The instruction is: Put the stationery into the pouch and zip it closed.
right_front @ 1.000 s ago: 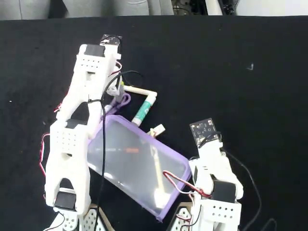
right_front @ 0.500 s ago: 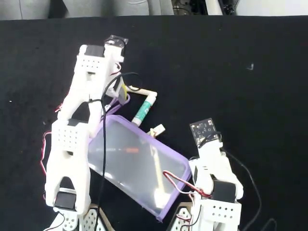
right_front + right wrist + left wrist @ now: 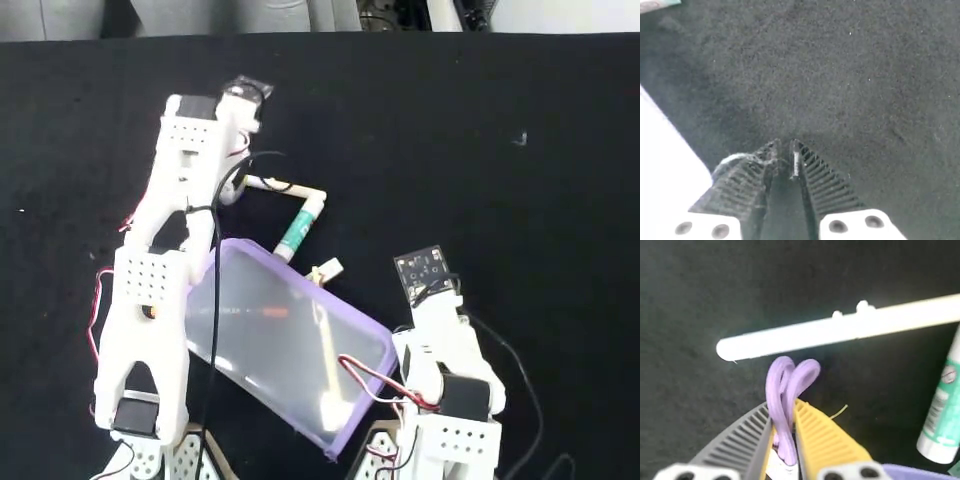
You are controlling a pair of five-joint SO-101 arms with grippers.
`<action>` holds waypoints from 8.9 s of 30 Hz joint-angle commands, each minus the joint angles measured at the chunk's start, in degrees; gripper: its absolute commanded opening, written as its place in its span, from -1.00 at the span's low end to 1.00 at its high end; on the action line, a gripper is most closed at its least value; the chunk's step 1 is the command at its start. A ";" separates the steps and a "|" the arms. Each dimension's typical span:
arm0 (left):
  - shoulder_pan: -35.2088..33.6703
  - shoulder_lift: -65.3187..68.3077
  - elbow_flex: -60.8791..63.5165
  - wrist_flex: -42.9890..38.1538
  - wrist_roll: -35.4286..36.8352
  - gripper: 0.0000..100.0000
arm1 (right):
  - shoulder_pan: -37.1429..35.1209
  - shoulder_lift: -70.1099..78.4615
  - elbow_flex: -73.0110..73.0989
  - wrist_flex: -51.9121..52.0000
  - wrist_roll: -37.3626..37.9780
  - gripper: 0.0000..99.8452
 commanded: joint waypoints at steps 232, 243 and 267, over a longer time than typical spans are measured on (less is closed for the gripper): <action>29.85 -54.77 -38.64 -5.27 3.60 -0.94 | -42.29 0.13 -31.78 -8.62 7.56 -0.43; 29.85 -56.00 -38.55 -6.42 3.78 -0.94 | -40.09 0.57 -25.80 -15.30 7.21 -0.43; 29.85 -55.91 -38.55 5.27 3.96 -0.94 | -41.32 0.13 -41.45 -4.22 -10.20 -0.43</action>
